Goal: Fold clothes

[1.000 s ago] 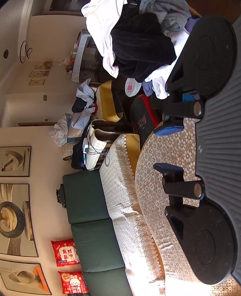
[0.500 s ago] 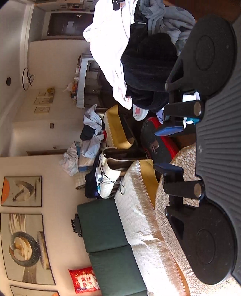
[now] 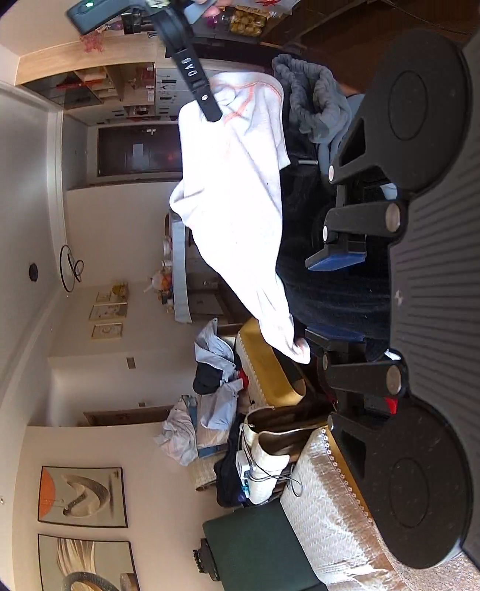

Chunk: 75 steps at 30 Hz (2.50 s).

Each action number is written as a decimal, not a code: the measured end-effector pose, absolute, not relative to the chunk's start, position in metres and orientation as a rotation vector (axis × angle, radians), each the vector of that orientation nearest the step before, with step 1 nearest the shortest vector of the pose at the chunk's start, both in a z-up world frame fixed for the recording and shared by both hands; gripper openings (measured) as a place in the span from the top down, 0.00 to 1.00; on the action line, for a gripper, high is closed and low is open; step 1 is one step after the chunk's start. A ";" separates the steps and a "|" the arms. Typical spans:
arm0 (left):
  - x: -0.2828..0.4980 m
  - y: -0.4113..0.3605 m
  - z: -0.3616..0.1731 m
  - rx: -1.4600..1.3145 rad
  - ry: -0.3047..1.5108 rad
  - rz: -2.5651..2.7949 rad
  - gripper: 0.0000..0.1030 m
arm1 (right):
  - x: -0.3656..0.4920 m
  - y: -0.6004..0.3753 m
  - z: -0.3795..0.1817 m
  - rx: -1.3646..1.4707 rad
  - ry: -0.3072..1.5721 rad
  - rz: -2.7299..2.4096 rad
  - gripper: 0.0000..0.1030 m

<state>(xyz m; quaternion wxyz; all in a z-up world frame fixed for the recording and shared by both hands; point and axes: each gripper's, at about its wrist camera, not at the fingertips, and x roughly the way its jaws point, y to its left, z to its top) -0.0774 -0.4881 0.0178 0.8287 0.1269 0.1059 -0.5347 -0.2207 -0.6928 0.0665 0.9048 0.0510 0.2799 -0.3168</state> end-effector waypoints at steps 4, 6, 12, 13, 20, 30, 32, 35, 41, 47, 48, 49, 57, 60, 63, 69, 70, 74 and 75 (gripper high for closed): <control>-0.092 -0.506 0.015 0.267 0.186 -1.186 0.68 | -0.216 -0.679 0.095 0.128 0.536 -0.590 0.00; -0.097 -0.512 0.015 0.250 0.176 -1.206 0.55 | -0.210 -0.672 0.108 0.132 0.522 -0.561 0.00; -0.114 -0.527 0.016 0.216 0.093 -1.227 0.33 | -0.186 -0.649 0.140 0.120 0.508 -0.491 0.00; -0.118 -0.530 0.016 0.216 0.078 -1.228 0.29 | -0.184 -0.647 0.144 0.130 0.506 -0.482 0.00; -0.146 -0.568 0.021 0.222 0.051 -1.296 0.25 | -0.169 -0.645 0.157 0.138 0.522 -0.460 0.00; -0.154 -0.626 0.016 0.231 0.165 -1.260 0.25 | -0.164 -0.642 0.158 0.136 0.533 -0.420 0.00; -0.147 -0.633 0.014 0.240 0.207 -1.266 0.51 | -0.164 -0.643 0.156 0.137 0.529 -0.414 0.00; -0.134 -0.636 0.006 0.236 0.263 -1.271 0.77 | -0.164 -0.643 0.156 0.107 0.529 -0.410 0.00; -0.112 -0.616 0.007 0.196 0.231 -1.252 0.91 | -0.168 -0.647 0.155 0.081 0.505 -0.406 0.00; -0.088 -0.588 0.022 0.132 0.235 -1.231 0.91 | -0.170 -0.644 0.148 0.032 0.501 -0.373 0.00; -0.084 -0.584 0.024 0.124 0.242 -1.227 0.91 | -0.171 -0.642 0.145 0.005 0.503 -0.381 0.00; -0.082 -0.580 0.025 0.119 0.244 -1.222 0.91 | -0.172 -0.639 0.142 -0.025 0.505 -0.393 0.00; -0.046 -0.540 0.029 0.046 0.334 -1.174 0.93 | -0.211 -0.639 0.115 -0.074 0.400 -0.482 0.00; -0.032 -0.529 0.029 0.064 0.329 -1.123 0.93 | -0.221 -0.642 0.097 -0.146 0.421 -0.534 0.00; -0.038 -0.530 0.029 0.149 0.295 -1.176 0.93 | -0.225 -0.643 0.089 -0.130 0.444 -0.512 0.00; -0.083 -0.541 0.044 0.195 0.191 -1.314 0.93 | -0.240 -0.644 0.086 -0.086 0.453 -0.476 0.00; -0.089 -0.546 0.047 0.204 0.182 -1.342 0.93 | -0.243 -0.643 0.086 -0.092 0.453 -0.483 0.00; -0.113 -0.566 0.058 0.242 0.187 -1.379 0.92 | -0.255 -0.642 0.076 -0.105 0.475 -0.505 0.00; -0.118 -0.571 0.060 0.256 0.190 -1.379 0.92 | -0.258 -0.643 0.072 -0.100 0.481 -0.505 0.00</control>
